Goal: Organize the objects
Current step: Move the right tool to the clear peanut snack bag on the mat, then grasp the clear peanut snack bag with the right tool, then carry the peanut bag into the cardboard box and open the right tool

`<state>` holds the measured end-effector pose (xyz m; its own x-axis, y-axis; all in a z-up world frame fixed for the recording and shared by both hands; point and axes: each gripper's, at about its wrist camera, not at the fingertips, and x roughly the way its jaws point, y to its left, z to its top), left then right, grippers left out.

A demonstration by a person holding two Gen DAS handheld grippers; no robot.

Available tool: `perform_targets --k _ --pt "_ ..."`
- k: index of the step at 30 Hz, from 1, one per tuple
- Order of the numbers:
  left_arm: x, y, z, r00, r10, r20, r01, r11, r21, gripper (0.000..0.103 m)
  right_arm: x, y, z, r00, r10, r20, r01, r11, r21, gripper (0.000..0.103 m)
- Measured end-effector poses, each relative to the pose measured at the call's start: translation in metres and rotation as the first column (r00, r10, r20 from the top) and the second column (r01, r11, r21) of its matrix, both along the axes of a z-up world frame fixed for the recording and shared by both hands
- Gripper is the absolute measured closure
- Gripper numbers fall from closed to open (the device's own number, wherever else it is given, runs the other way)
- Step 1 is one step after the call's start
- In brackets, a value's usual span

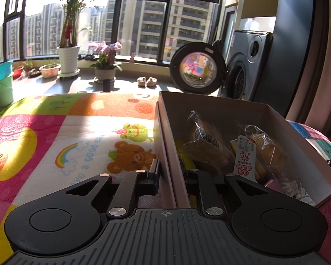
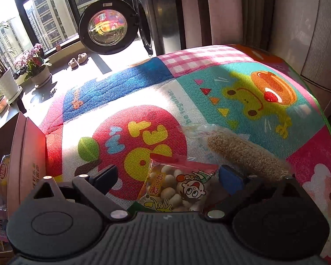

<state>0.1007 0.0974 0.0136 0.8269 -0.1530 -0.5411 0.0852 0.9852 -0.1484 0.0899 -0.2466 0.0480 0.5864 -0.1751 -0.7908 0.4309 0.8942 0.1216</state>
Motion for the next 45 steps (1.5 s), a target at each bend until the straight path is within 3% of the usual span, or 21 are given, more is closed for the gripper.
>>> perform_targets --k 3,8,13,15,23,36,45 --pt "0.0 0.0 0.0 1.0 0.0 0.001 0.0 1.0 0.003 0.086 0.006 0.012 -0.003 1.0 0.031 -0.002 -0.031 0.999 -0.041 0.002" --pt "0.001 -0.001 -0.001 1.0 0.001 -0.002 -0.001 1.0 0.029 0.088 -0.015 0.037 -0.003 0.985 0.175 -0.003 -0.174 0.977 -0.122 0.013" --pt "0.003 -0.001 -0.002 1.0 0.0 -0.006 0.0 1.0 0.031 0.089 -0.045 0.042 0.003 0.968 0.252 0.001 -0.25 0.96 -0.127 0.037" --pt "0.003 -0.001 -0.002 1.0 0.0 -0.006 0.0 1.0 0.031 0.089 -0.056 0.045 0.005 0.965 0.263 -0.012 -0.263 0.957 -0.119 0.041" --pt "0.002 -0.003 -0.002 1.0 0.001 -0.005 -0.001 1.0 0.026 0.087 -0.11 0.066 0.009 0.945 0.325 -0.043 -0.327 0.939 -0.103 0.043" --pt "0.001 -0.001 0.001 1.0 0.0 -0.002 0.0 1.0 0.009 0.086 -0.155 0.126 0.022 0.841 0.531 -0.102 -0.537 0.843 -0.04 0.049" --pt "0.001 -0.001 0.001 1.0 0.001 -0.002 -0.001 1.0 0.01 0.086 -0.155 0.15 0.08 0.799 0.601 -0.022 -0.602 0.797 -0.046 0.049"
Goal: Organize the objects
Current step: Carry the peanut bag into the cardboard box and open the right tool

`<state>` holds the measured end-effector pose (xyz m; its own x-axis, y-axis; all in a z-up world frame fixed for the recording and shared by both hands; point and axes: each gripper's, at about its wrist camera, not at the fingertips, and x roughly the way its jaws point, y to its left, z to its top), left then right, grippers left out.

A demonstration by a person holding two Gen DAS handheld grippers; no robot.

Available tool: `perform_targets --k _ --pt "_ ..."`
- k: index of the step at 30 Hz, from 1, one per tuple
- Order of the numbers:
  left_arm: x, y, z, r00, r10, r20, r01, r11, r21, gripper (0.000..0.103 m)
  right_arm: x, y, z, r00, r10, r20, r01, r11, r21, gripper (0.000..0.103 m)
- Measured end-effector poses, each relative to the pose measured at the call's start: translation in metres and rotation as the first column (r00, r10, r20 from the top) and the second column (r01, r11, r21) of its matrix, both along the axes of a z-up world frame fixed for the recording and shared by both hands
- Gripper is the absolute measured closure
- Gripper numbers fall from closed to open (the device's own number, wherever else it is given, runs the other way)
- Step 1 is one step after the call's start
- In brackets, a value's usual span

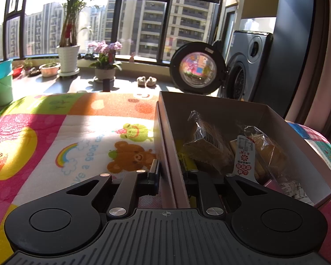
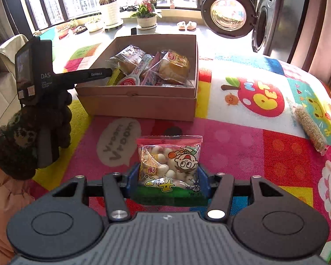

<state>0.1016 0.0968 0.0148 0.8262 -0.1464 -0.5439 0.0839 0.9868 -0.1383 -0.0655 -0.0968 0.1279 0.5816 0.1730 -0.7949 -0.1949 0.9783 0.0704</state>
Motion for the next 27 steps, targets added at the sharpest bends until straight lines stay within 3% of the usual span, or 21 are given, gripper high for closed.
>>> perform_targets --k 5,9,12,19,22,27 --pt "0.0 0.0 0.0 1.0 0.0 0.0 0.0 1.0 -0.001 0.086 0.016 0.01 0.035 0.997 0.022 0.078 -0.022 1.0 0.001 0.049" --pt "0.0 0.001 0.0 1.0 -0.001 -0.001 0.001 1.0 -0.003 0.086 0.05 0.021 0.056 0.99 0.021 0.137 -0.02 1.0 -0.004 0.049" --pt "-0.001 0.0 0.001 1.0 -0.002 -0.003 0.002 1.0 -0.008 0.086 0.084 0.028 0.063 0.991 -0.005 0.133 0.001 0.999 0.032 0.049" --pt "-0.001 0.0 0.002 1.0 -0.003 -0.005 0.003 1.0 -0.015 0.085 0.178 0.042 0.036 0.993 -0.118 -0.009 0.118 0.987 0.112 0.049" --pt "-0.001 0.0 0.002 1.0 -0.003 -0.005 0.002 1.0 -0.015 0.085 0.205 0.051 0.025 0.989 -0.145 0.017 0.143 0.986 0.09 0.049" --pt "-0.001 0.001 0.002 1.0 -0.003 -0.005 0.002 1.0 -0.015 0.085 0.237 0.056 0.01 0.99 -0.139 -0.018 0.14 0.979 0.15 0.046"
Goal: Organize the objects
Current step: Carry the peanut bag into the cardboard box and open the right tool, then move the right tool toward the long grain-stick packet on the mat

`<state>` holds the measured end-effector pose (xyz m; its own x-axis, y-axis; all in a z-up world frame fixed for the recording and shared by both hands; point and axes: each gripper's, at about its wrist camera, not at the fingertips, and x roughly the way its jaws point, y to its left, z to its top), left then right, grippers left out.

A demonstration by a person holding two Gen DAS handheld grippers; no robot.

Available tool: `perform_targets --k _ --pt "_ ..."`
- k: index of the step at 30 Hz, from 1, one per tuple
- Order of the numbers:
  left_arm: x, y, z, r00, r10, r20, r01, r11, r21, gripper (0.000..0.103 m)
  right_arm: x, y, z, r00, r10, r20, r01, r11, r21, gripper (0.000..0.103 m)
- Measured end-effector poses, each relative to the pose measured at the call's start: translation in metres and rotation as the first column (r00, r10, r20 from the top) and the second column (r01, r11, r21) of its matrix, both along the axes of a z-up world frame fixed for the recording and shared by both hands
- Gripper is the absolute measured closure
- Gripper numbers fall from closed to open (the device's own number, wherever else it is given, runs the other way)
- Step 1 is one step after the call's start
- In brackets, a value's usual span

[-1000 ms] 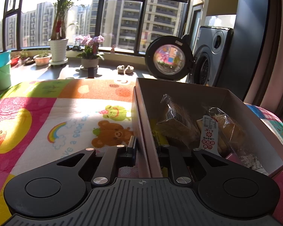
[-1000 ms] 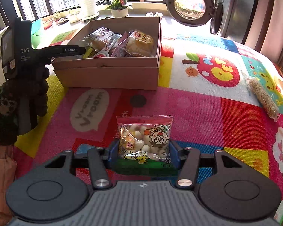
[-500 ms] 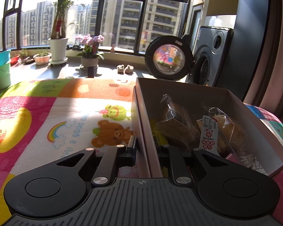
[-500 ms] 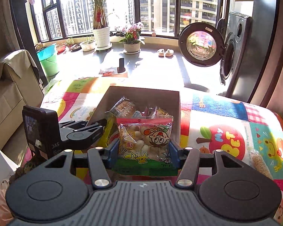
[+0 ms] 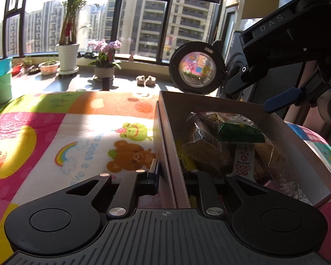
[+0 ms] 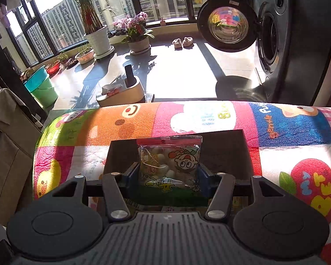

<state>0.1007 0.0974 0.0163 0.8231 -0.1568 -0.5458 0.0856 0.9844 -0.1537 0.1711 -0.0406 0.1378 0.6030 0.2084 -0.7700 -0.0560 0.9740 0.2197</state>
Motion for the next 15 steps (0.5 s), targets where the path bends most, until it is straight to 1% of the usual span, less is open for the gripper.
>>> perform_targets --k 1,2,4,7,9,10,13,15 --pt "0.0 0.0 0.0 1.0 0.0 0.0 0.0 1.0 0.001 0.085 0.001 -0.001 0.0 1.0 -0.011 0.007 0.011 1.0 -0.005 0.041" --pt "0.0 0.0 0.0 1.0 0.0 0.0 0.0 1.0 0.002 0.085 0.0 -0.003 0.0 1.0 -0.008 0.017 0.009 1.0 -0.009 0.039" --pt "0.0 0.0 0.0 1.0 0.0 0.0 0.0 1.0 0.001 0.085 -0.004 -0.008 0.002 0.999 -0.009 0.034 0.01 1.0 -0.03 0.039" --pt "0.0 0.0 0.0 1.0 0.001 0.001 -0.001 1.0 0.003 0.085 -0.018 -0.031 0.006 0.998 -0.04 0.057 0.044 0.996 -0.073 0.039" --pt "-0.001 0.0 -0.001 1.0 0.002 0.004 -0.002 1.0 0.007 0.086 -0.029 -0.05 0.008 0.995 -0.069 0.076 0.078 0.991 -0.113 0.038" --pt "-0.001 -0.001 -0.001 1.0 0.002 0.005 -0.002 1.0 0.011 0.086 -0.038 -0.065 0.009 0.992 -0.086 0.096 0.099 0.985 -0.141 0.034" --pt "-0.001 -0.002 -0.001 1.0 0.002 0.006 -0.002 1.0 0.013 0.086 -0.065 -0.099 0.006 0.984 -0.111 0.14 0.142 0.961 -0.235 0.028" --pt "-0.001 -0.002 -0.001 1.0 0.002 0.006 -0.002 1.0 0.013 0.086 -0.08 -0.122 0.001 0.982 -0.129 0.14 0.165 0.945 -0.282 0.028"
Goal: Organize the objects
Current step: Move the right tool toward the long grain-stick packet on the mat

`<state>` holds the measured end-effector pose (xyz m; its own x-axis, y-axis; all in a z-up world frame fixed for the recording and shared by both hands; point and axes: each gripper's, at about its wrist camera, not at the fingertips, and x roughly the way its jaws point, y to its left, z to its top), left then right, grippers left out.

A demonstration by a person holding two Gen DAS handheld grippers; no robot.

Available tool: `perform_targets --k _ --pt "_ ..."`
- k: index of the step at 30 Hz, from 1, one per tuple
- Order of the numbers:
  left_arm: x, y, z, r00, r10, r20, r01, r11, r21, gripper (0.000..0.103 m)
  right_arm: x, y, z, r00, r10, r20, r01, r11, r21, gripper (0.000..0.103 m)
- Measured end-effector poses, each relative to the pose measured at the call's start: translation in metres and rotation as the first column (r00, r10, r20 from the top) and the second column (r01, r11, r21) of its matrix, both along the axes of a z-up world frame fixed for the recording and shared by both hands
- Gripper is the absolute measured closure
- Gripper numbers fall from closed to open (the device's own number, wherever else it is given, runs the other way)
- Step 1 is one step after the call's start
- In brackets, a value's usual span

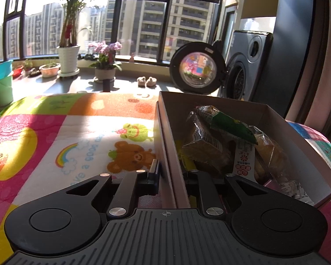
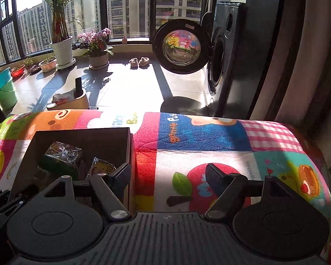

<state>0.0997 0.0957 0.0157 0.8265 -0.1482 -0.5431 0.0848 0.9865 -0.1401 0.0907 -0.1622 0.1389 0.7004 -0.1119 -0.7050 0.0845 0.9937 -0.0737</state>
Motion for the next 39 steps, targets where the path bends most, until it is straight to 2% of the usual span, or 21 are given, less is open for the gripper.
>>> perform_targets --k 3,7,9,11,13,15,17,20,24,31,36,39 --pt "0.0 0.0 0.0 1.0 0.0 0.0 0.0 1.0 0.0 0.086 -0.016 -0.038 -0.008 0.998 -0.061 -0.027 0.061 0.998 -0.008 0.027" --pt "0.0 0.0 0.0 1.0 0.0 0.0 0.0 1.0 -0.001 0.086 -0.012 -0.097 -0.021 0.973 -0.223 -0.054 0.224 0.975 0.001 0.027" --pt "0.0 0.0 0.0 1.0 0.0 0.0 0.0 1.0 -0.001 0.086 -0.005 -0.127 -0.032 0.946 -0.316 -0.074 0.318 0.948 0.013 0.026" --pt "0.0 0.0 0.0 1.0 0.0 0.0 0.0 1.0 0.0 0.086 0.002 -0.157 -0.047 0.911 -0.396 -0.116 0.405 0.911 0.072 0.026" --pt "0.0 -0.001 0.0 1.0 0.001 0.002 -0.001 1.0 0.005 0.086 0.003 -0.185 -0.066 0.867 -0.471 -0.162 0.493 0.859 0.138 0.026" --pt "0.0 -0.001 0.0 1.0 0.001 0.001 -0.001 1.0 0.004 0.086 0.004 -0.194 -0.079 0.843 -0.505 -0.186 0.532 0.833 0.152 0.026" --pt "0.0 -0.001 0.0 1.0 0.0 0.0 0.0 1.0 0.002 0.086 0.004 -0.192 -0.091 0.832 -0.519 -0.196 0.547 0.827 0.13 0.027" --pt "0.0 -0.001 0.0 1.0 0.001 0.0 -0.001 1.0 0.002 0.086 0.002 -0.182 -0.091 0.841 -0.516 -0.165 0.535 0.839 0.1 0.03" --pt "0.0 -0.001 0.001 1.0 0.0 0.0 0.0 1.0 0.002 0.086 -0.001 -0.172 -0.087 0.86 -0.481 -0.171 0.502 0.859 0.106 0.042" --pt "0.0 -0.001 0.001 1.0 0.0 0.0 0.0 1.0 0.001 0.086 -0.022 -0.132 -0.083 0.915 -0.36 -0.18 0.387 0.91 0.149 0.042" --pt "0.0 -0.001 0.001 1.0 0.0 0.0 0.0 1.0 0.001 0.086 -0.05 -0.087 -0.083 0.951 -0.251 -0.179 0.273 0.955 0.113 0.041" --pt "0.0 -0.002 0.001 1.0 0.001 0.0 -0.001 1.0 0.001 0.086 -0.067 -0.065 -0.083 0.963 -0.2 -0.183 0.223 0.967 0.12 0.041"
